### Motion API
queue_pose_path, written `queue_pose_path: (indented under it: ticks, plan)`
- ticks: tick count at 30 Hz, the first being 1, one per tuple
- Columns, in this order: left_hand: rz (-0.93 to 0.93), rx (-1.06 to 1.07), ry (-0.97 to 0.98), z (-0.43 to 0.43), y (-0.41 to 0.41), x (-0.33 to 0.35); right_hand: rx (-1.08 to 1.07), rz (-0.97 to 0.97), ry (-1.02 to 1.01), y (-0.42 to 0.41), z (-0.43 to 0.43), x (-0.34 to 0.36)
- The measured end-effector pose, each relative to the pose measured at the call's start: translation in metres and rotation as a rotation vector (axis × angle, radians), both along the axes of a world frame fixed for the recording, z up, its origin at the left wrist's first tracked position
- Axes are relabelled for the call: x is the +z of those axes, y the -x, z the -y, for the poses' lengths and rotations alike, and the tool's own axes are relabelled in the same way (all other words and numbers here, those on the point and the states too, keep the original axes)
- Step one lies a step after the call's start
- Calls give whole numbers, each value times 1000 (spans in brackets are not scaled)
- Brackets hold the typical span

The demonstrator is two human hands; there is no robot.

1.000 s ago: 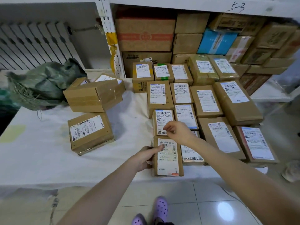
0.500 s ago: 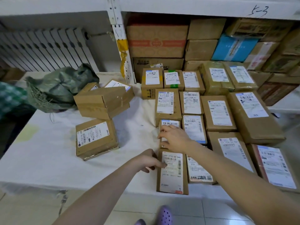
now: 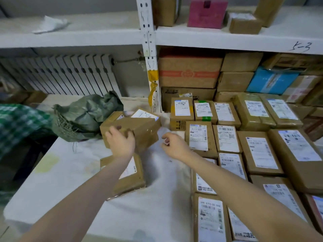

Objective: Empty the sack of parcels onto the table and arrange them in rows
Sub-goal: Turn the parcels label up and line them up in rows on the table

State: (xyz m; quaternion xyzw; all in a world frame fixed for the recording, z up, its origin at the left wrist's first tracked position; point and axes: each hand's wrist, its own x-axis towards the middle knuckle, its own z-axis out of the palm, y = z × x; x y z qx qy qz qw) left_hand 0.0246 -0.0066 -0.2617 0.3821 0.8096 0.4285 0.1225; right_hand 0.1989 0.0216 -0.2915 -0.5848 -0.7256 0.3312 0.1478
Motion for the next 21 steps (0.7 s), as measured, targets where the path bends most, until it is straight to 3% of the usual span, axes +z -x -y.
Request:
queue_pose_path:
  ticks: [2, 4, 6, 8, 11, 14, 18, 21]
  plan:
    - [276, 174, 93, -22, 24, -5, -235, -230, 144, 25, -14, 8]
    - [681, 286, 214, -44, 52, -14, -504, -485, 404, 49, -31, 16]
    - [964, 261, 258, -53, 72, -17, -719, -658, 710, 65, -41, 23]
    - [1095, 149, 334, -61, 85, -12, -814, -775, 896, 81, -54, 23]
    - [1099, 72, 409, -72, 91, -20, -854, -865, 957, 91, -67, 14]
    - [1108, 228, 280, -81, 110, -30, -854, -864, 910, 105, -68, 11]
    - [725, 399, 239, -91, 132, -28, -732, -794, 843, 87, -65, 18]
    - [663, 313, 170, -96, 136, -19, -684, -811, 754, 51, -62, 30]
